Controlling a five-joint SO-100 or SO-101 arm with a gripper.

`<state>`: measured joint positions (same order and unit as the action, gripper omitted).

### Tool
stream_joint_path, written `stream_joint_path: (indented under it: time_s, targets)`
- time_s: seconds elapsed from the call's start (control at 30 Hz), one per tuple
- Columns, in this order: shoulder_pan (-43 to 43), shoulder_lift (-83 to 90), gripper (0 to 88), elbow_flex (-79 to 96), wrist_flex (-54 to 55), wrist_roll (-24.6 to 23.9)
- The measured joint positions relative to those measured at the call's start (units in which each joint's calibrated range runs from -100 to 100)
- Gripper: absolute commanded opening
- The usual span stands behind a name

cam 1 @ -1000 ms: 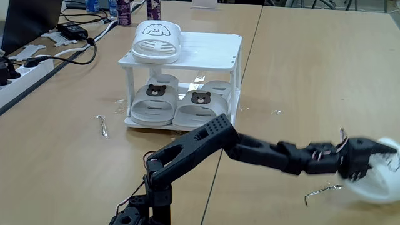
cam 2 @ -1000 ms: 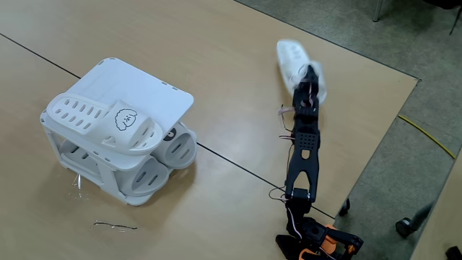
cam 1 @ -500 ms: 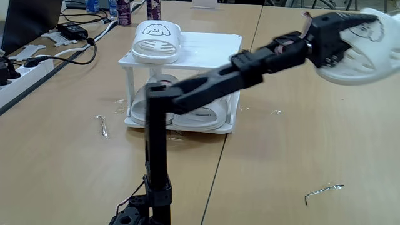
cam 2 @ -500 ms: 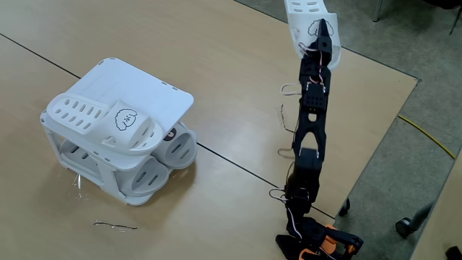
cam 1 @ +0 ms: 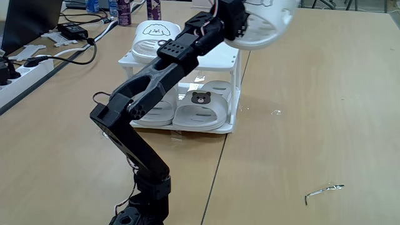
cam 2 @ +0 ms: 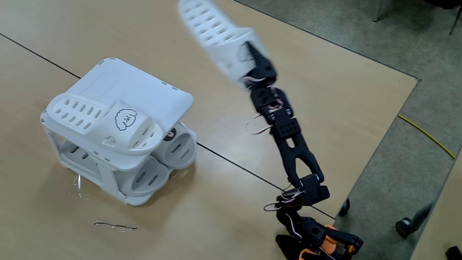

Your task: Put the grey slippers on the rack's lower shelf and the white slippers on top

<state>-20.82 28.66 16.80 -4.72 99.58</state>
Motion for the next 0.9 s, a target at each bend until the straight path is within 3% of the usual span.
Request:
stream_joint_path:
  time_s: [0.3, 0.63, 0.9]
  targets:
    - [17.15, 0.00, 0.6, 4.49, 0.00, 0.00]
    - [18.05, -9.07, 0.6, 2.61, 0.09, 0.00]
    - [18.20, -27.63, 0.6, -15.36, 0.09, 0.00]
